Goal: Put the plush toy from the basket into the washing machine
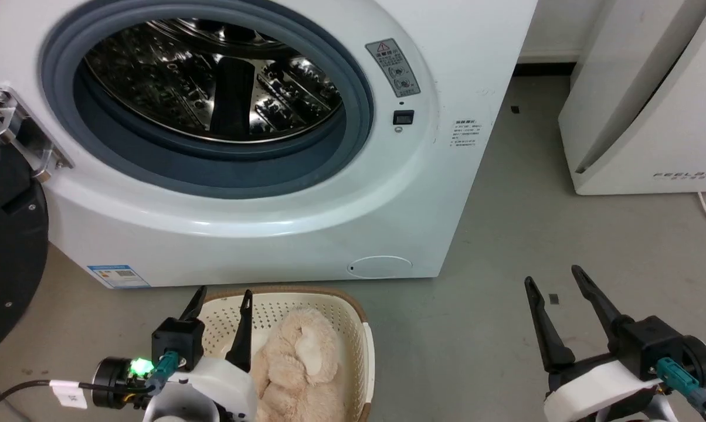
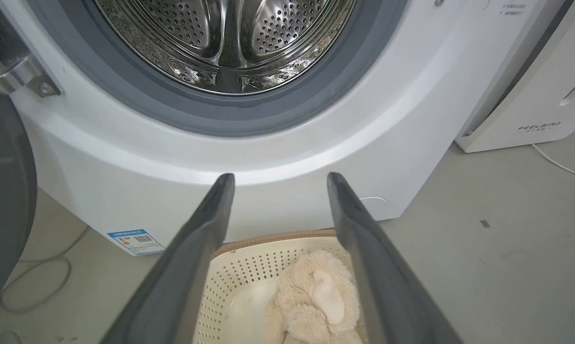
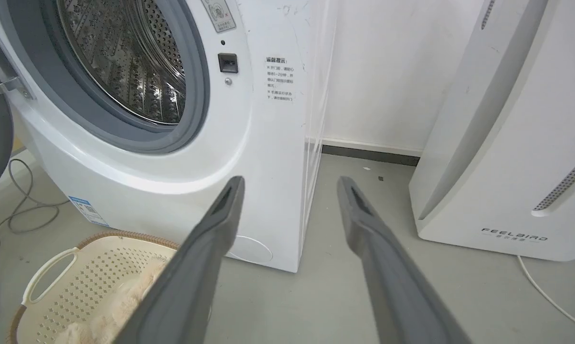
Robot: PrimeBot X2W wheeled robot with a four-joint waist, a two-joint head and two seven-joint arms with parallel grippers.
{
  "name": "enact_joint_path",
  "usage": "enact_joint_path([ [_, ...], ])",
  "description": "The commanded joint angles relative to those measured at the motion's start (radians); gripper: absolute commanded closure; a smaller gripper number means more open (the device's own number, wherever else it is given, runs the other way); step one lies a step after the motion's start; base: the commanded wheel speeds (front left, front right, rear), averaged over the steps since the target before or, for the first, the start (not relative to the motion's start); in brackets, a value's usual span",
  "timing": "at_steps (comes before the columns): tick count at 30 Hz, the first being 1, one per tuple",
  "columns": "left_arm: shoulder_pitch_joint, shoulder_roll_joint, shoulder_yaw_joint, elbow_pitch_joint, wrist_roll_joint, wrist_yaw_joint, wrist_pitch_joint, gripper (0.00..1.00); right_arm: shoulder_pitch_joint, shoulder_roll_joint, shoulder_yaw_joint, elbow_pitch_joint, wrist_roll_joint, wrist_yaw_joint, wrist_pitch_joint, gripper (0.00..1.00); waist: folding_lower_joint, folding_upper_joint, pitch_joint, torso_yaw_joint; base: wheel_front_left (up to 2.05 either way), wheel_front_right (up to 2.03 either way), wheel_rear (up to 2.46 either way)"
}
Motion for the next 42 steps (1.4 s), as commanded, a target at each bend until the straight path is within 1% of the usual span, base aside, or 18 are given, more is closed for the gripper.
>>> enact_joint_path([
  [1, -0.025, 0.005, -0.002, 0.014, -0.008, -0.006, -0.012, 0.00, -0.016, 0.000, 0.003, -0.006, 0.011, 0.000, -0.012, 0.00, -0.0001, 0.0000, 0.012, -0.004, 0.00, 0.00, 0.00],
  [11, -0.069, 0.020, -0.015, 0.069, -0.015, -0.016, -0.031, 0.00, -0.029, 0.000, 0.004, -0.013, 0.018, 0.000, -0.031, 0.00, -0.0001, 0.0000, 0.058, -0.014, 0.00, 0.00, 0.00],
  [23, -0.123, 0.036, -0.043, 0.172, -0.028, -0.029, -0.056, 0.00, -0.047, 0.000, 0.013, -0.015, 0.026, 0.000, -0.056, 0.00, -0.0001, 0.0000, 0.121, -0.027, 0.00, 0.00, 0.00],
  [37, -0.224, 0.066, -0.093, 0.337, -0.047, -0.043, -0.086, 0.00, -0.068, 0.000, 0.020, -0.029, 0.033, -0.001, -0.085, 0.00, -0.0001, 0.0000, 0.216, -0.054, 0.00, 0.00, 0.00],
  [42, -0.276, 0.077, -0.122, 0.439, -0.063, -0.048, -0.095, 0.00, -0.076, 0.000, 0.024, -0.033, 0.036, -0.001, -0.096, 0.00, -0.0001, 0.0000, 0.255, -0.065, 0.00, 0.00, 0.00],
])
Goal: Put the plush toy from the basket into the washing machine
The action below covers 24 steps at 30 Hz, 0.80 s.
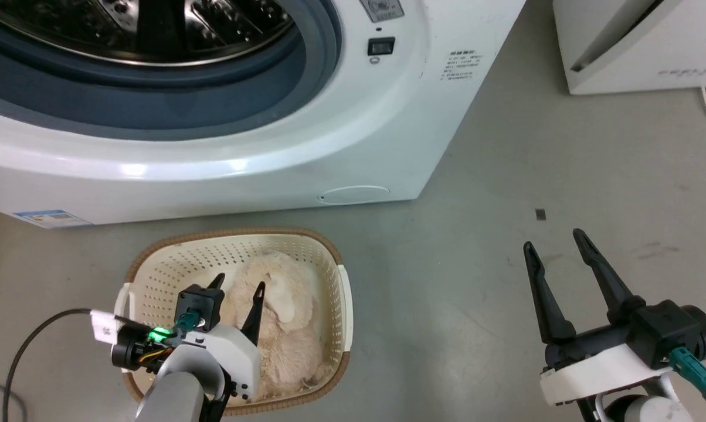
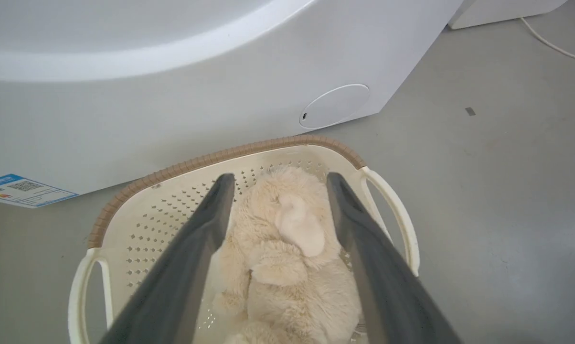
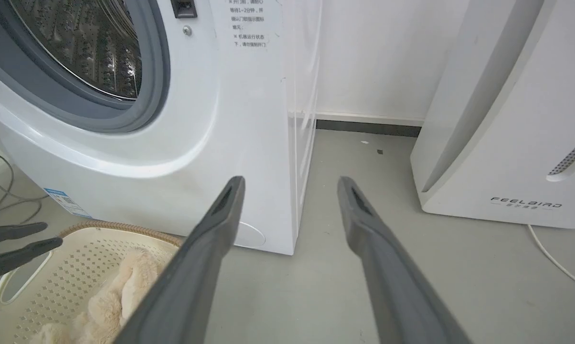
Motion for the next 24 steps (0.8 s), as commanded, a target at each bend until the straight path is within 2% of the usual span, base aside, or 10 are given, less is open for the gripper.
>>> enact_joint_path([
  [1, -0.032, 0.008, -0.011, 0.032, -0.011, -0.006, -0.008, 0.00, -0.017, 0.000, 0.003, -0.008, 0.013, -0.001, -0.010, 0.00, 0.0000, 0.0000, 0.017, -0.007, 0.00, 0.00, 0.00],
  [11, -0.153, 0.034, -0.085, 0.249, -0.052, -0.016, 0.027, 0.00, -0.034, 0.000, 0.010, -0.024, 0.022, -0.001, -0.031, 0.00, 0.0000, 0.0000, 0.107, -0.030, 0.00, 0.00, 0.00],
  [24, -0.308, 0.073, -0.179, 0.464, -0.122, -0.030, 0.078, 0.00, -0.056, 0.000, 0.018, -0.045, 0.041, -0.001, -0.058, 0.00, 0.0000, 0.0000, 0.228, -0.059, 0.00, 0.00, 0.00],
])
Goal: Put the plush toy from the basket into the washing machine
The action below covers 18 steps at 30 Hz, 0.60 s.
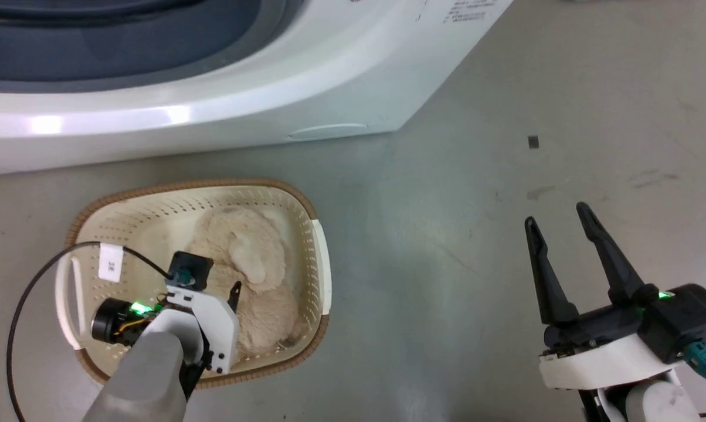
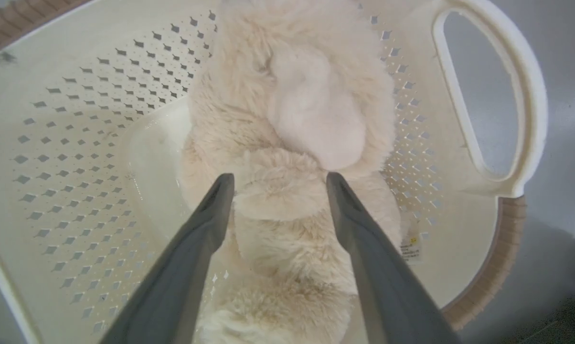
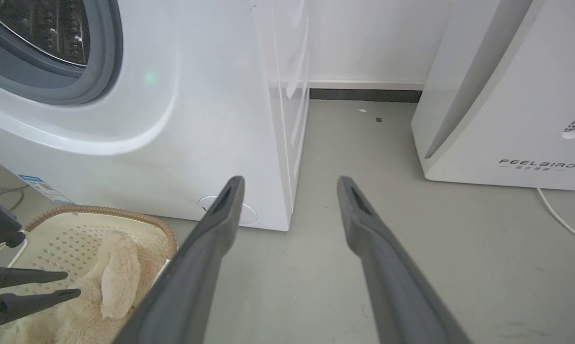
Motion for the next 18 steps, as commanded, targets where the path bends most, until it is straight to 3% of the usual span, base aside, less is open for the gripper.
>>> enact_joint_path([
  [1, -0.035, 0.008, -0.009, 0.031, -0.017, -0.006, 0.006, 0.00, -0.019, 0.000, 0.000, -0.008, 0.009, -0.001, -0.010, 0.00, -0.0001, 0.0000, 0.023, -0.009, 0.00, 0.00, 0.00],
  [18, -0.174, 0.053, -0.117, 0.204, -0.087, -0.022, 0.003, 0.00, -0.042, 0.000, 0.020, -0.024, 0.030, -0.001, -0.042, 0.00, -0.0001, 0.0000, 0.144, -0.048, 0.00, 0.00, 0.00],
])
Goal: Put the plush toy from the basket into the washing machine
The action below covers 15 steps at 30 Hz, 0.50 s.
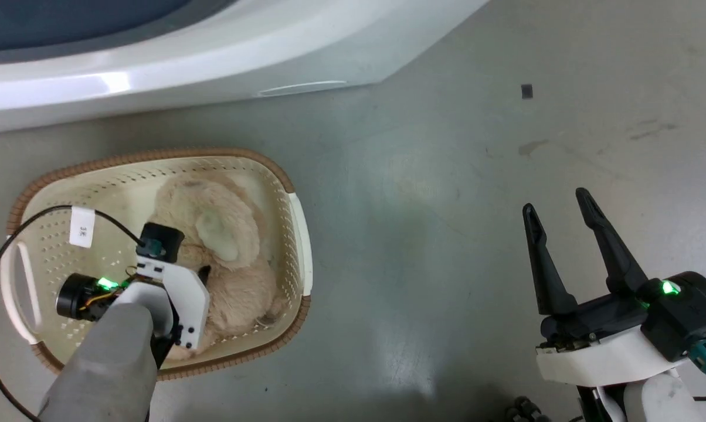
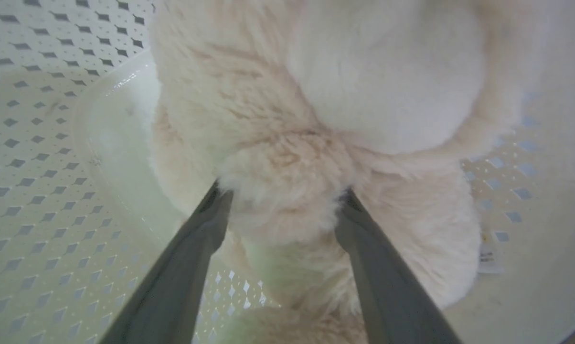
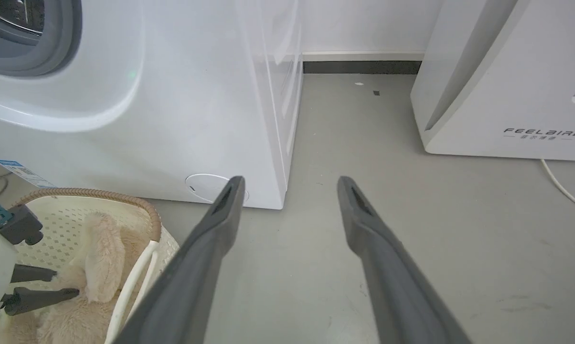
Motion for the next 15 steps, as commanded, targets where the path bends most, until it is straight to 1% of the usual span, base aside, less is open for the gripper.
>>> enact_joint_path([
  [1, -0.015, 0.002, -0.006, 0.008, -0.004, -0.004, -0.004, 0.00, -0.019, 0.000, 0.002, -0.006, 0.011, -0.001, -0.009, 0.00, -0.0001, 0.0000, 0.004, -0.003, 0.00, 0.00, 0.00],
  [9, -0.014, -0.006, -0.020, 0.015, -0.026, -0.004, -0.004, 0.00, -0.021, 0.000, 0.009, -0.001, 0.012, -0.001, -0.009, 0.00, -0.0001, 0.0000, 0.010, -0.006, 0.00, 0.00, 0.00],
  [10, -0.012, -0.009, -0.024, 0.013, -0.032, -0.004, -0.012, 1.00, -0.021, 0.000, 0.009, 0.001, 0.011, -0.001, -0.009, 0.00, -0.0001, 0.0000, 0.007, -0.006, 0.00, 0.00, 0.00],
  [15, 0.010, -0.023, -0.050, 0.007, -0.066, -0.004, -0.032, 1.00, -0.016, 0.000, 0.006, 0.012, 0.008, -0.001, -0.009, 0.00, -0.0001, 0.0000, -0.023, 0.001, 0.00, 0.00, 0.00],
])
